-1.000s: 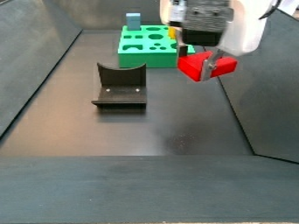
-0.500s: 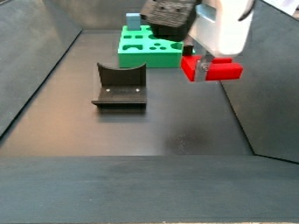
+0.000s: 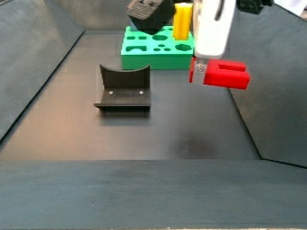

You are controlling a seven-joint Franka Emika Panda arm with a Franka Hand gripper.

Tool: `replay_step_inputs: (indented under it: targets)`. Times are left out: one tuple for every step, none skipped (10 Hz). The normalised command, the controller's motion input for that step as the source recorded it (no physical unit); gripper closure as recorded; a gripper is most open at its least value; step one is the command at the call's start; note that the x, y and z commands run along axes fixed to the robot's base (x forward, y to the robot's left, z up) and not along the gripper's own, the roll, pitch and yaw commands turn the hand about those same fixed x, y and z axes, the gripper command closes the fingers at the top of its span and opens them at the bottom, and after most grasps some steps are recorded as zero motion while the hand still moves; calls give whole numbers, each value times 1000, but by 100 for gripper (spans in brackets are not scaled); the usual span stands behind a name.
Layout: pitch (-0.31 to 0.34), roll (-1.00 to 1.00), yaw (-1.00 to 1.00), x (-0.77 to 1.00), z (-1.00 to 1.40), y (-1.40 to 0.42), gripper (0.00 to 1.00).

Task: Pick up the double-square object. Move up. Rotate the double-square object. Place the double-square object on the fixture. Regrasp the double-square object. Move to above the board. Insert the double-square object.
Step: Rotate the double-square object.

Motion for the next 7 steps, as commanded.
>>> replay_step_inputs:
  targets:
    - [3,-14,-1000,17,-42,18,100]
    - [3,-14,-1000,17,-41,18,100]
    - [4,-15,-1000,17,-41,18,100]
    - [4,-16,-1000,17,-41,18,100]
    - [4,-17,-1000,17,-41,18,100]
    - [4,-18,-1000,17,-41,18,100]
    - [5,-19,-1000,17,-41,18,100]
